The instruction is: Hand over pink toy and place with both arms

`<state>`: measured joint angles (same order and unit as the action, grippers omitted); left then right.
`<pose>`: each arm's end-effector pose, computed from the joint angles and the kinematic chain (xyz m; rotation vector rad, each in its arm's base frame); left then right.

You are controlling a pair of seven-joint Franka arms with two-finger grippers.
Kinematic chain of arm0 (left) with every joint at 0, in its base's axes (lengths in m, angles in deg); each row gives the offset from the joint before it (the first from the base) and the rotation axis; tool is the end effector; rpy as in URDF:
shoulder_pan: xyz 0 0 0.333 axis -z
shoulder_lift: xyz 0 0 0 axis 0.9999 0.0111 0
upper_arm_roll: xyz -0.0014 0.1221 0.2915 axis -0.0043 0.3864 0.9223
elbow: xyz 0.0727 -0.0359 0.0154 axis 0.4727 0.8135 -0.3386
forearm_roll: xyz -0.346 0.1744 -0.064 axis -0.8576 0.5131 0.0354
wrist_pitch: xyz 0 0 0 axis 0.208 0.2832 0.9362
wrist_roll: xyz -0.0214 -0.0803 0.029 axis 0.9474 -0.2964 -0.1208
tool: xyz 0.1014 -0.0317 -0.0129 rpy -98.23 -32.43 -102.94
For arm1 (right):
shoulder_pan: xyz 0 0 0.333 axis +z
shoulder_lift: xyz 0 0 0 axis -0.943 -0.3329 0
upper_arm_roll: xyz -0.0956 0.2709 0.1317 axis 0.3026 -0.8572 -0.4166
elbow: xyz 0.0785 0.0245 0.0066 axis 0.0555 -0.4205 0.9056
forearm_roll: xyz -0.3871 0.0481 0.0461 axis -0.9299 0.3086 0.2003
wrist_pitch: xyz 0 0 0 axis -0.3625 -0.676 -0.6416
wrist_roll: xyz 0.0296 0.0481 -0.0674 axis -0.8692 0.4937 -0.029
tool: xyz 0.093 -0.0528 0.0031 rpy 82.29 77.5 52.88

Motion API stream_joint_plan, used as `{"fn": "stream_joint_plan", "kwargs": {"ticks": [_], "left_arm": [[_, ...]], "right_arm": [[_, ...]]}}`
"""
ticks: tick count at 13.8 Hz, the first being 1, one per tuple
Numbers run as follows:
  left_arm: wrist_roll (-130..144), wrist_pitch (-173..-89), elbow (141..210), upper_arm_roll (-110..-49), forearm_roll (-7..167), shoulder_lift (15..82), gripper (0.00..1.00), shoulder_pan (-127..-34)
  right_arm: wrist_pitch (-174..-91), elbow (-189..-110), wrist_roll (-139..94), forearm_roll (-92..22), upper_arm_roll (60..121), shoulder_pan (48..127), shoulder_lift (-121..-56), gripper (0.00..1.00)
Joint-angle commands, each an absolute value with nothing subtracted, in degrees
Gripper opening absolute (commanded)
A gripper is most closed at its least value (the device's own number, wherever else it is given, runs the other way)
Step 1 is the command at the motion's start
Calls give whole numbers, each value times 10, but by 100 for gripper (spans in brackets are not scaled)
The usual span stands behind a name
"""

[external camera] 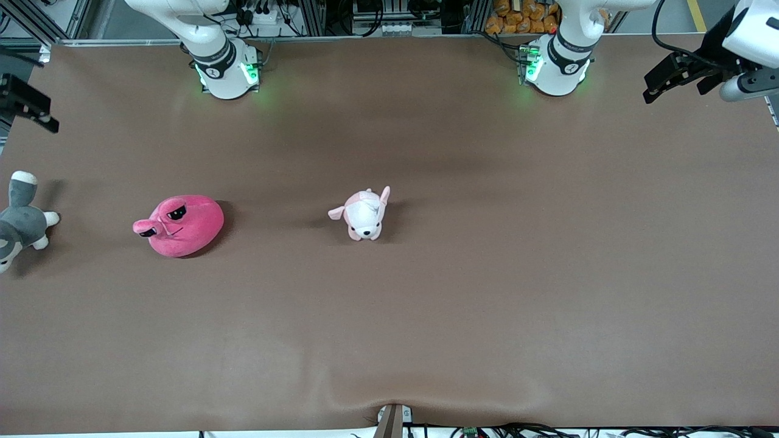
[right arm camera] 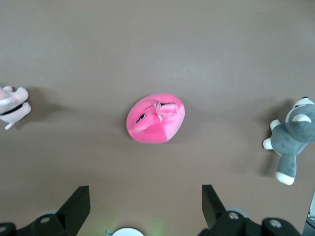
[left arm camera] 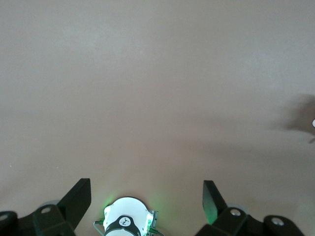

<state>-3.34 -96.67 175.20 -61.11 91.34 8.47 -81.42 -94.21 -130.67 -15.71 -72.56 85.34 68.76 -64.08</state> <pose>0.4565 -0.0588 0.6683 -3.0900 -0.2431 0.0461 0.5196 -0.0220 0.6998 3.1163 0.2575 -0.0431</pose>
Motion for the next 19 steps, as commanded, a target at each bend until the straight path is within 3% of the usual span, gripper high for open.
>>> {"fn": "stream_joint_plan", "kwargs": {"ticks": [1, 19], "left_arm": [[32, -972, 1731, -602, 927, 94, 100, -818], [41, -943, 1692, -601, 923, 105, 100, -834]], "right_arm": [[-944, -1336, -151, -722, 848, 685, -614, 100], [-942, -1319, -153, -744, 851, 691, -631, 100]]}}
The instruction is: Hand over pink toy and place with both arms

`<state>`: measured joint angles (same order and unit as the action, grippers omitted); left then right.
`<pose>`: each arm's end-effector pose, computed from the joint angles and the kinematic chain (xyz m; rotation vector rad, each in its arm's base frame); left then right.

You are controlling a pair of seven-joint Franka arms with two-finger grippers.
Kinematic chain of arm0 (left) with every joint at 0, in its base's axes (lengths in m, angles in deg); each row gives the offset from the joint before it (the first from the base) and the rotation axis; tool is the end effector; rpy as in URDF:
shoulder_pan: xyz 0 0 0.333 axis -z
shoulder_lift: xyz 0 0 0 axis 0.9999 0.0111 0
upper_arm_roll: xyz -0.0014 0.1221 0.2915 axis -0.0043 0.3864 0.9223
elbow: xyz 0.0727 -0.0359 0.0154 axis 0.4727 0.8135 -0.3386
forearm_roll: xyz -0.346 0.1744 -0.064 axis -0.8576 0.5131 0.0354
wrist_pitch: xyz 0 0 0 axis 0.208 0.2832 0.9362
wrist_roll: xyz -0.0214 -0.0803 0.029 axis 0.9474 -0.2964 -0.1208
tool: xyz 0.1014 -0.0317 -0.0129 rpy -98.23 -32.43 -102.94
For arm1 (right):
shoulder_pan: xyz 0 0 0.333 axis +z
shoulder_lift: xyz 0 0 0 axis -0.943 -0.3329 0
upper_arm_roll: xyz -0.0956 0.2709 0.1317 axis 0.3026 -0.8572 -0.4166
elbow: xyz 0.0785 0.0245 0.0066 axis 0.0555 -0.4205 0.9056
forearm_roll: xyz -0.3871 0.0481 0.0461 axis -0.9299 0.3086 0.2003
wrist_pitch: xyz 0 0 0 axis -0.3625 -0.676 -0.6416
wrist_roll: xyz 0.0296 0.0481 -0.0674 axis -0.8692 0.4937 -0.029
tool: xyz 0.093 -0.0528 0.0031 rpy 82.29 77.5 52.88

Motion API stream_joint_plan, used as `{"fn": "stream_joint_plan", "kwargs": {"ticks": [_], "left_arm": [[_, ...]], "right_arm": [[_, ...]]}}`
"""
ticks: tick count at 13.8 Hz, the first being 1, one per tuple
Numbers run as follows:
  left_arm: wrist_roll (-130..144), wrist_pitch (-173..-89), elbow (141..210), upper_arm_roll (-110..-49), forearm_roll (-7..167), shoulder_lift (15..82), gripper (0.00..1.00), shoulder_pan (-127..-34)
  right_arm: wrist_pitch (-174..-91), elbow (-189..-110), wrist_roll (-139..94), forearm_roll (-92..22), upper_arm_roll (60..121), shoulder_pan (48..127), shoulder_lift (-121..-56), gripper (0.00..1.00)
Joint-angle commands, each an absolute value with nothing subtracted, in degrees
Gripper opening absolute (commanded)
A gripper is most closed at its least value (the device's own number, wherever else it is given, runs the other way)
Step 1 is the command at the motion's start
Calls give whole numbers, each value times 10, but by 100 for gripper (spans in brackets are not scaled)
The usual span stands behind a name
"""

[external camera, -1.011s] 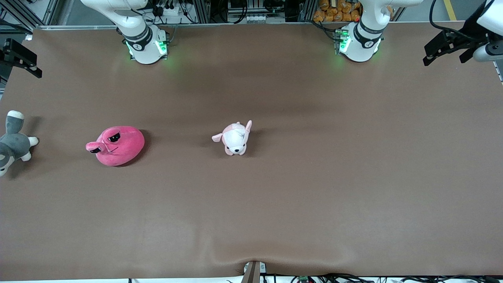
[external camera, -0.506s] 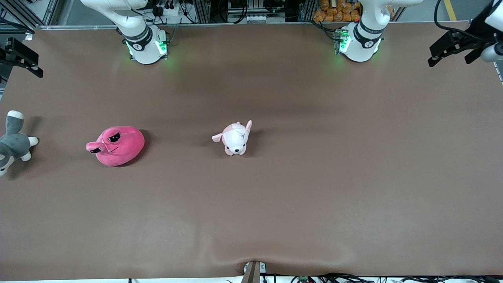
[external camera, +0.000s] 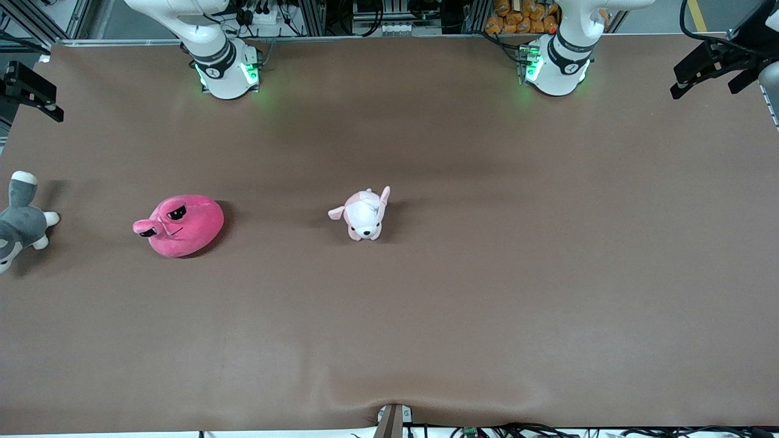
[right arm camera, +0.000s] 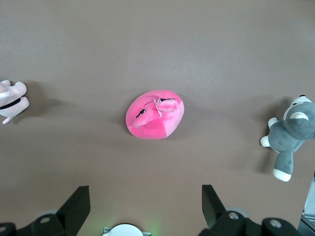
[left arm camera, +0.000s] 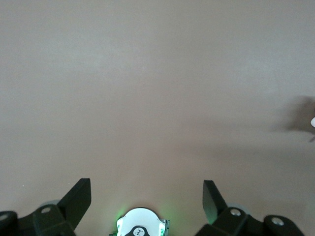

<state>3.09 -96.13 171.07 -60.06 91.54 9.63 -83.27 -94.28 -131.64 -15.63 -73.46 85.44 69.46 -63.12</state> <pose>0.4636 -0.0343 0.6911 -3.1051 -0.1500 -0.0137 0.5145 -0.0184 0.7011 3.0999 0.2694 -0.0440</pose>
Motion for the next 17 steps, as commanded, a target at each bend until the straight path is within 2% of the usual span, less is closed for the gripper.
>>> {"fn": "stream_joint_plan", "kwargs": {"ticks": [1, 17], "left_arm": [[41, -939, 1692, -601, 923, 105, 100, -834], [44, -919, 1687, -601, 938, 112, 100, -835]], "right_arm": [[-942, -1319, -153, -745, 851, 691, -631, 100], [-938, -1319, -154, -744, 852, 682, -633, 100]]}}
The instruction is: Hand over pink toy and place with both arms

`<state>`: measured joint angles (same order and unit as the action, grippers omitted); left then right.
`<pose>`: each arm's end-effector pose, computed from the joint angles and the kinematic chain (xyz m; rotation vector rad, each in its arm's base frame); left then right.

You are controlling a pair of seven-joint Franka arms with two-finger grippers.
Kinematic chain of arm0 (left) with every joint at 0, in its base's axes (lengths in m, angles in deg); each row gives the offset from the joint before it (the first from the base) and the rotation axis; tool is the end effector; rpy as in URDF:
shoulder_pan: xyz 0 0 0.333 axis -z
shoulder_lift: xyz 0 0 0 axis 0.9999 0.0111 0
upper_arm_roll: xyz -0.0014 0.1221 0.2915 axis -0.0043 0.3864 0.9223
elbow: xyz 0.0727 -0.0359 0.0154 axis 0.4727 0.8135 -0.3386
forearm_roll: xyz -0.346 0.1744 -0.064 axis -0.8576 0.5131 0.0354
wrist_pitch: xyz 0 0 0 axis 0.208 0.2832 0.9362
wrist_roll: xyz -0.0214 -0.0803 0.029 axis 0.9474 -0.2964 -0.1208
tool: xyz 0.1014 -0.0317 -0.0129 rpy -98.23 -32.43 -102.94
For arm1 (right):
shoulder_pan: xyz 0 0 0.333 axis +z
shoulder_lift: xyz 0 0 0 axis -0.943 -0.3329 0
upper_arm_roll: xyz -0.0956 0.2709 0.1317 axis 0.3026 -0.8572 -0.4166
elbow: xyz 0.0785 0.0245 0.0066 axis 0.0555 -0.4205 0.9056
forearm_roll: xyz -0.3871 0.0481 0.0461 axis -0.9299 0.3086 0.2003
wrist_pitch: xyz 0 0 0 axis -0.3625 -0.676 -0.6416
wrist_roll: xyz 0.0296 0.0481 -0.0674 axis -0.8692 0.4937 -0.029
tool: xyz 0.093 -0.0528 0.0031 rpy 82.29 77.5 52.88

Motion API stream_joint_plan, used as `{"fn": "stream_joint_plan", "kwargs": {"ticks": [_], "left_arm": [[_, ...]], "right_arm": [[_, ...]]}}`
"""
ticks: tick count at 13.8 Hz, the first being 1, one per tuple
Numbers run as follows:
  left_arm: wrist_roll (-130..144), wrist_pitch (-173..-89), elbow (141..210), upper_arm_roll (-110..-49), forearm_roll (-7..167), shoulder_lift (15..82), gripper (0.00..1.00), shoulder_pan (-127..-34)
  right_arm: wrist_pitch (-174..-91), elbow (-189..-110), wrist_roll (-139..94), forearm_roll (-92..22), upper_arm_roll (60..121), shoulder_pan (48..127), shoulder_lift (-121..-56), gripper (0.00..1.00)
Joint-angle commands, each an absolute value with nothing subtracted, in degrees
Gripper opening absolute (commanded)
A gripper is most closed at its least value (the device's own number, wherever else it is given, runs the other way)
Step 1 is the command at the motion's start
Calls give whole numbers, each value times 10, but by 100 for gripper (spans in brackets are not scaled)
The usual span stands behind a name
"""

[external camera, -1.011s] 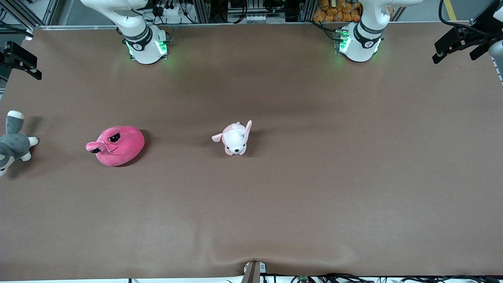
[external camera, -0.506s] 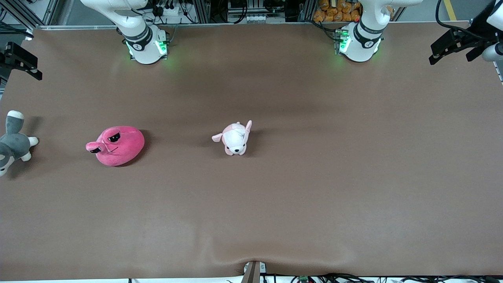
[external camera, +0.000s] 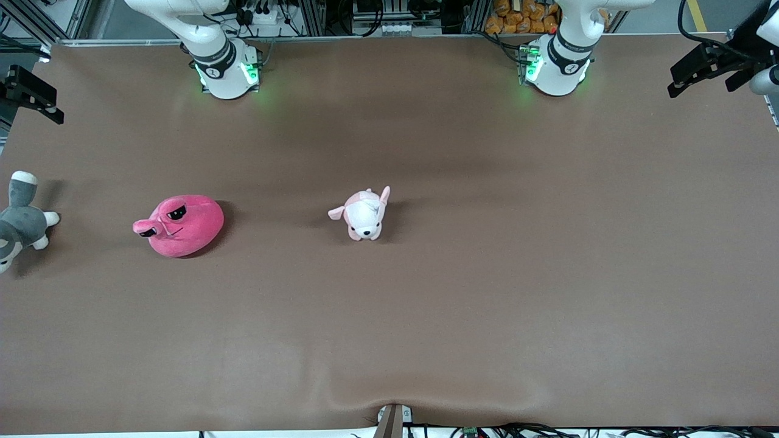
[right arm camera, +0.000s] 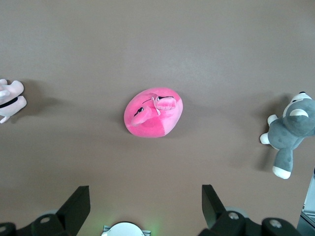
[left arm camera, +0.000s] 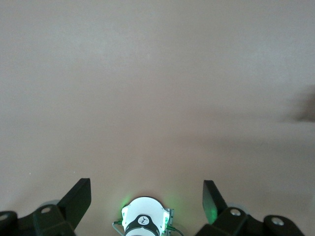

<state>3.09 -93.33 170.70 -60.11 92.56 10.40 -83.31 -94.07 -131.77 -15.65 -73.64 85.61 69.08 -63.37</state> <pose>0.4630 -0.0322 0.6837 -3.0791 -0.1542 0.0681 0.5156 -0.0238 0.6975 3.0994 0.2529 -0.0606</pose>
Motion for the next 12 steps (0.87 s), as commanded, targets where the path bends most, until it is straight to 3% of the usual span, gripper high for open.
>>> {"fn": "stream_joint_plan", "kwargs": {"ticks": [1, 12], "left_arm": [[48, -919, 1687, -600, 938, 111, 100, -835], [53, -919, 1686, -601, 934, 110, 100, -834]], "right_arm": [[-938, -1320, -154, -745, 852, 681, -633, 100], [-938, -1320, -154, -744, 852, 678, -634, 100]]}}
